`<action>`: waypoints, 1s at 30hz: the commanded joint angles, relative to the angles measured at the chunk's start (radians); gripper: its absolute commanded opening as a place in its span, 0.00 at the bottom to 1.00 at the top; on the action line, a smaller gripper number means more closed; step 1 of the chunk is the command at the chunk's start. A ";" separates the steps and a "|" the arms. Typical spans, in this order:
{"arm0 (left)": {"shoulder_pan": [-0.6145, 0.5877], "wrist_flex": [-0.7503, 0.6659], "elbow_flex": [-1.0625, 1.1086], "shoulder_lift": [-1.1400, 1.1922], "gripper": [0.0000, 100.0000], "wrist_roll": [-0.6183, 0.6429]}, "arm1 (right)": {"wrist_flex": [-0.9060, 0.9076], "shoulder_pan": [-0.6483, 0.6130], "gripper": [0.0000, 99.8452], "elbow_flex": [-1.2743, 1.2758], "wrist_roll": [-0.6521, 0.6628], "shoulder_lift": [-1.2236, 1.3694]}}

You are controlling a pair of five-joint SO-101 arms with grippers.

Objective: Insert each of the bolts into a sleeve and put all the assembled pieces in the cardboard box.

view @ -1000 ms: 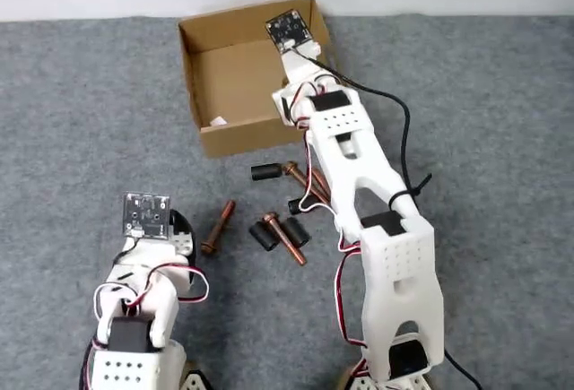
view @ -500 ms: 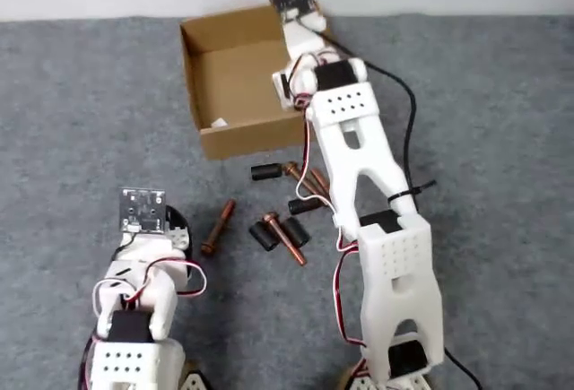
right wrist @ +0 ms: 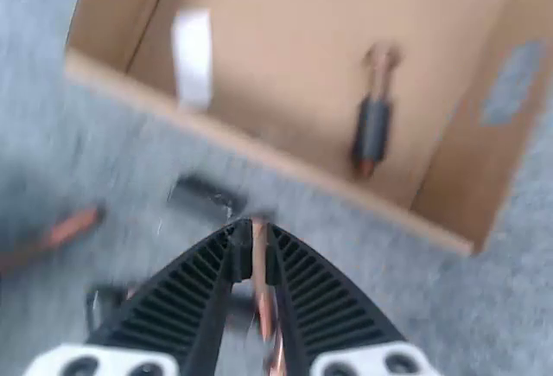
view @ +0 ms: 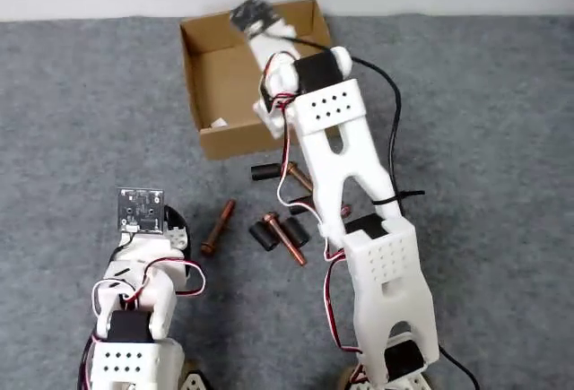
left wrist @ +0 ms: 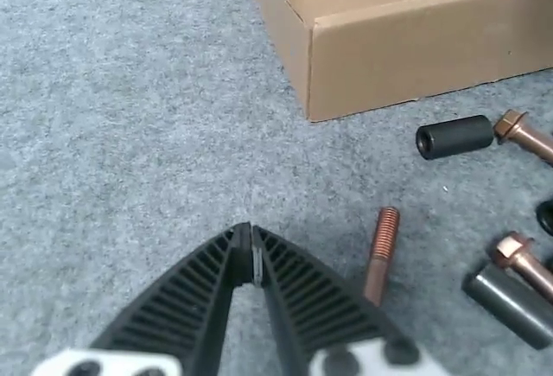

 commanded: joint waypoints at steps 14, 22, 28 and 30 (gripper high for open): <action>-0.006 -0.029 -0.007 0.005 0.00 0.011 | 0.015 -0.117 0.22 0.218 0.155 0.041; -0.005 -0.029 -0.007 0.006 0.00 0.011 | -0.124 -0.116 0.21 0.218 0.273 0.147; -0.005 -0.029 -0.007 0.006 0.00 0.011 | -0.206 -0.114 0.21 0.218 0.299 0.226; -0.005 -0.029 -0.007 0.006 0.00 0.011 | -0.214 -0.114 0.21 0.218 0.299 0.254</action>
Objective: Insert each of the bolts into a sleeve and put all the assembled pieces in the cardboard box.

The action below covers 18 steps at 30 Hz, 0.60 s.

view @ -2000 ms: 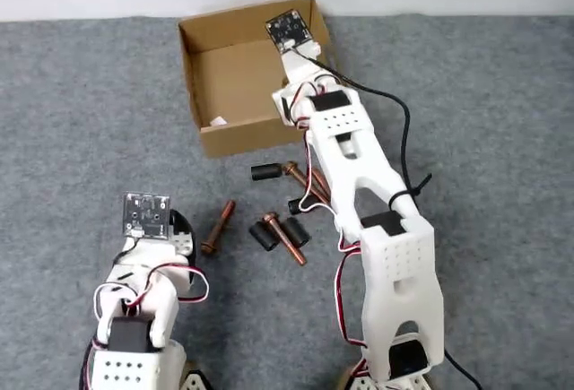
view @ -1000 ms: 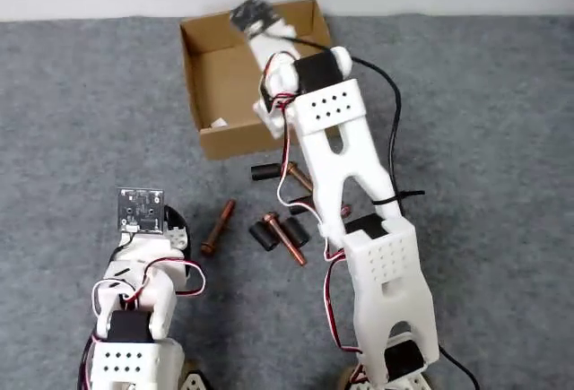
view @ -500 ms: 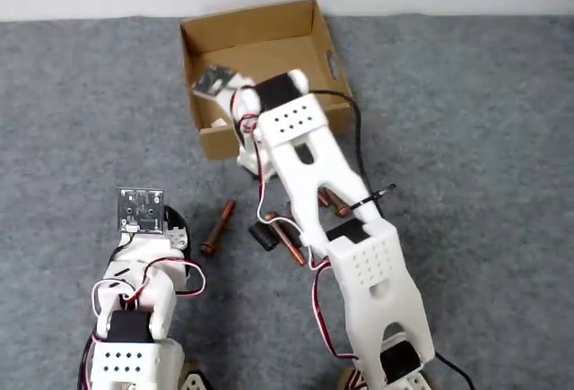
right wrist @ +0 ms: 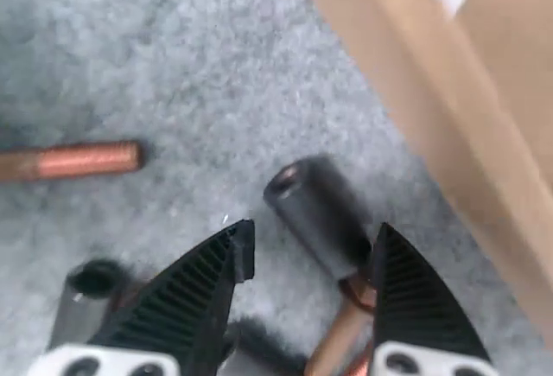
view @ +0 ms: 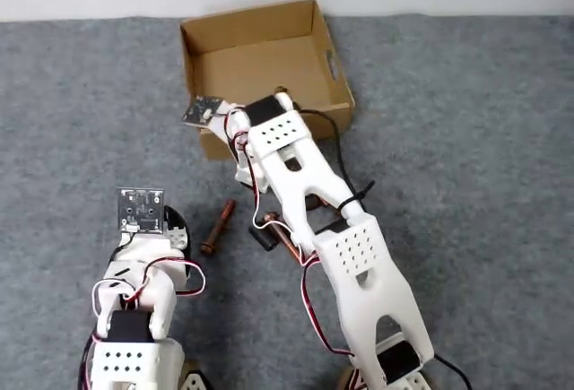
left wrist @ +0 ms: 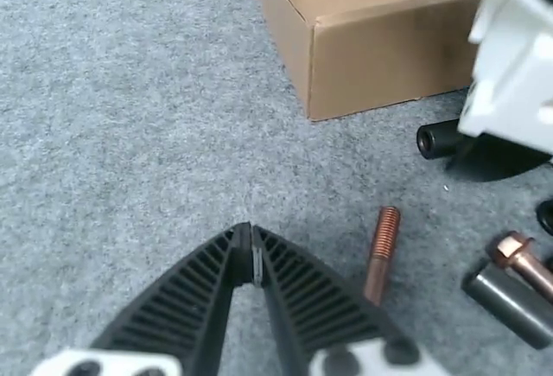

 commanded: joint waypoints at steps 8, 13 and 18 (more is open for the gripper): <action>-0.003 -0.029 -0.007 0.003 0.00 0.011 | -0.013 -0.002 0.03 -0.006 0.003 0.038; -0.003 -0.029 -0.007 0.003 0.00 0.011 | 0.033 -0.004 0.01 -0.006 -0.026 -0.035; -0.003 -0.029 -0.007 0.005 0.00 0.011 | 0.145 -0.005 0.01 -0.006 -0.170 -0.143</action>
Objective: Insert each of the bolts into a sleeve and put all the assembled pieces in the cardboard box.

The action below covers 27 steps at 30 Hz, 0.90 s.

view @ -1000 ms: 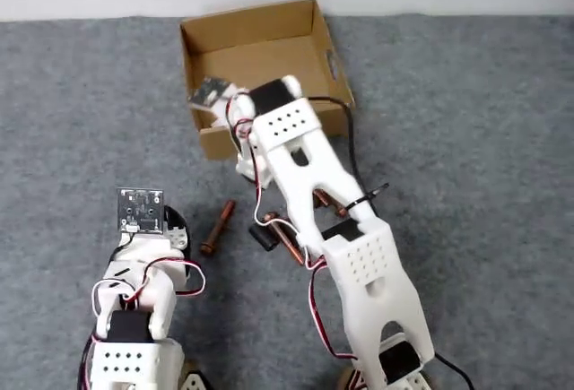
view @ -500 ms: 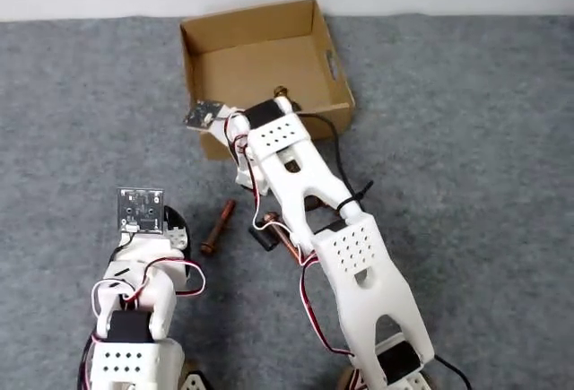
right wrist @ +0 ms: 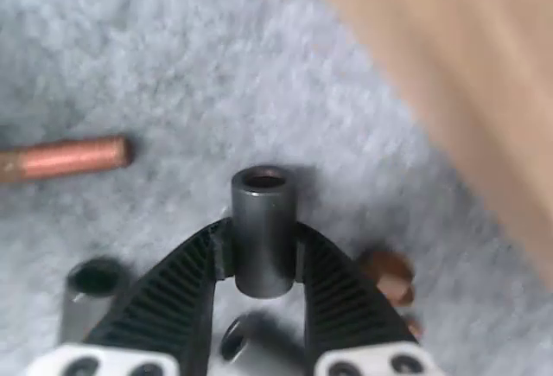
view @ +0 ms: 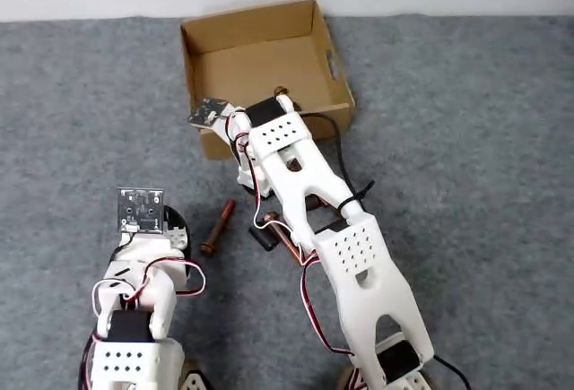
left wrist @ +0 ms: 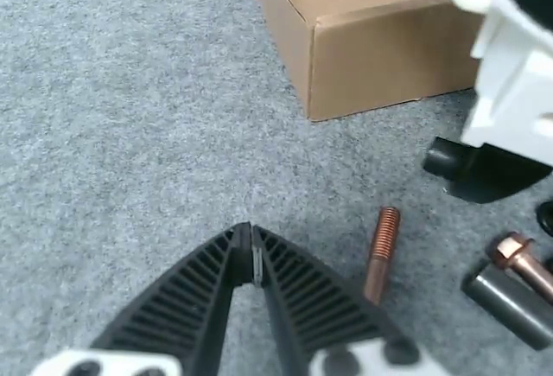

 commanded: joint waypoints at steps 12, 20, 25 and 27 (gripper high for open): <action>-0.003 -0.026 -0.007 0.006 0.00 0.006 | 0.171 0.007 0.01 0.015 -0.255 -0.407; 0.000 -0.023 -0.007 0.008 0.00 0.008 | 0.170 0.099 0.01 0.339 -0.385 -0.777; 0.031 -0.009 -0.007 0.009 0.00 0.008 | 0.168 0.208 0.01 0.551 -0.525 -1.020; 0.034 -0.008 -0.007 0.009 0.01 0.008 | 0.166 0.232 0.01 0.624 -0.608 -1.104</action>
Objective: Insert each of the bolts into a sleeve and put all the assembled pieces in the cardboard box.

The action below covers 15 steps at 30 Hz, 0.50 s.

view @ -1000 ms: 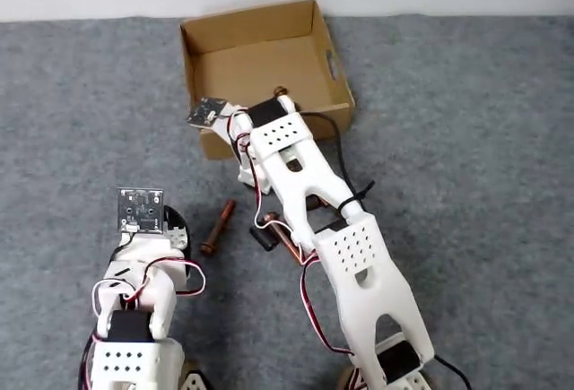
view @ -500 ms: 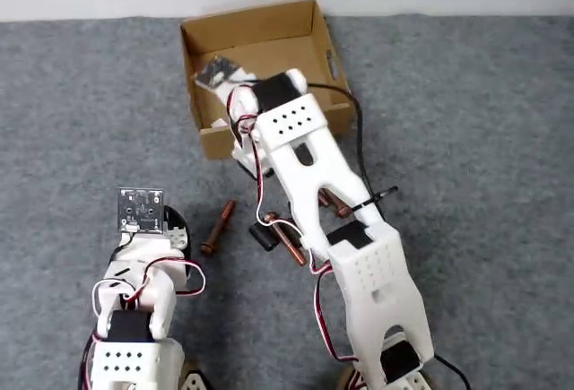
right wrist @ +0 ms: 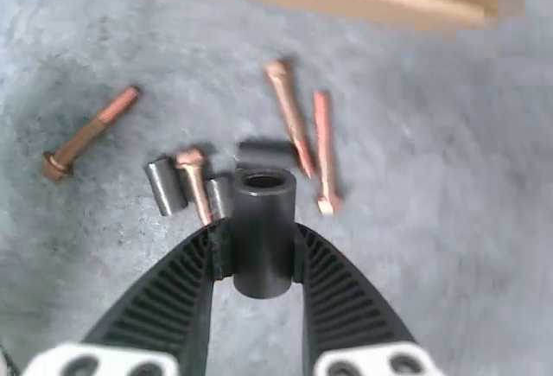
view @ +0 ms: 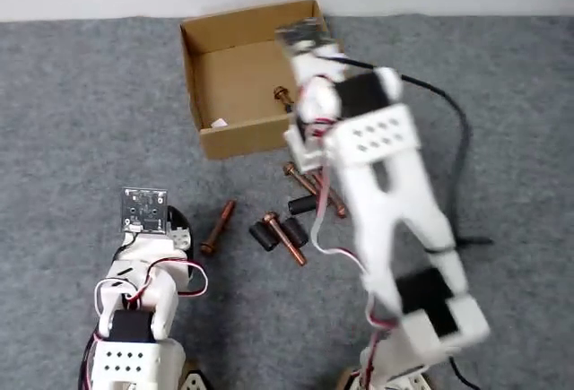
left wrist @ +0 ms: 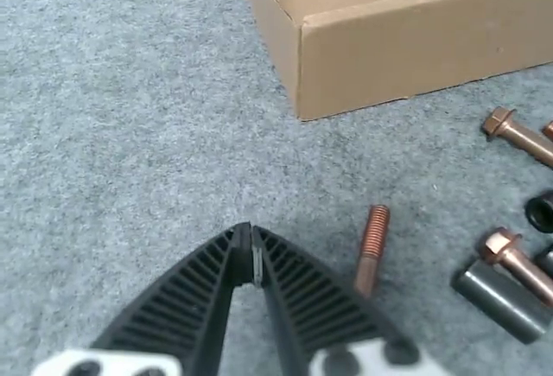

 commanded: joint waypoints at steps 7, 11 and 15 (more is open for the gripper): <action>0.100 0.021 -0.045 0.002 0.01 -0.002 | 0.035 0.119 0.01 0.333 -0.241 -0.456; 0.126 0.169 -0.251 0.011 0.01 0.000 | 0.019 0.222 0.01 0.539 -0.301 -0.616; 0.239 0.413 -0.492 0.023 0.01 0.005 | -0.084 0.331 0.01 0.735 -0.295 -0.852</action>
